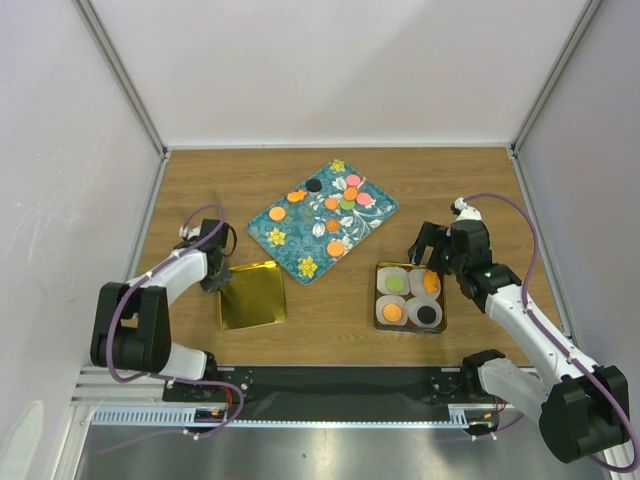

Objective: Pack the cookies

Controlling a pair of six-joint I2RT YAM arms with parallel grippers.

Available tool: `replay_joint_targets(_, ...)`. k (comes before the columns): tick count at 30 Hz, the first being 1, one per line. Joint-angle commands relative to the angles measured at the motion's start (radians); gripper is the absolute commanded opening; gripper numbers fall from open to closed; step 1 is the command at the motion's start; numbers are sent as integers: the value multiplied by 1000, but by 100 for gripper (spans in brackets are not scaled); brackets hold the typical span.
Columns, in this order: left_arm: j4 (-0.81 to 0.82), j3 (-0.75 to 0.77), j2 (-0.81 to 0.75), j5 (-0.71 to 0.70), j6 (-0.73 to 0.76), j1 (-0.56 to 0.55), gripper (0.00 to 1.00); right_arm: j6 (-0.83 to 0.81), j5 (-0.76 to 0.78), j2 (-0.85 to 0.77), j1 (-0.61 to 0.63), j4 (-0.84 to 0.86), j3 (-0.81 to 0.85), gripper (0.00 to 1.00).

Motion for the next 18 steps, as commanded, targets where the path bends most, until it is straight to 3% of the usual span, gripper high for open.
replay_joint_targets(1,-44,71,46,3,54,7,3,-12,13,-6,4,6,40,97)
replay_joint_targets(10,-107,163,69,8,189,15,0,-10,13,-8,6,8,38,97)
replay_joint_targets(18,-130,162,-38,141,214,13,1,-13,4,3,6,14,40,97)
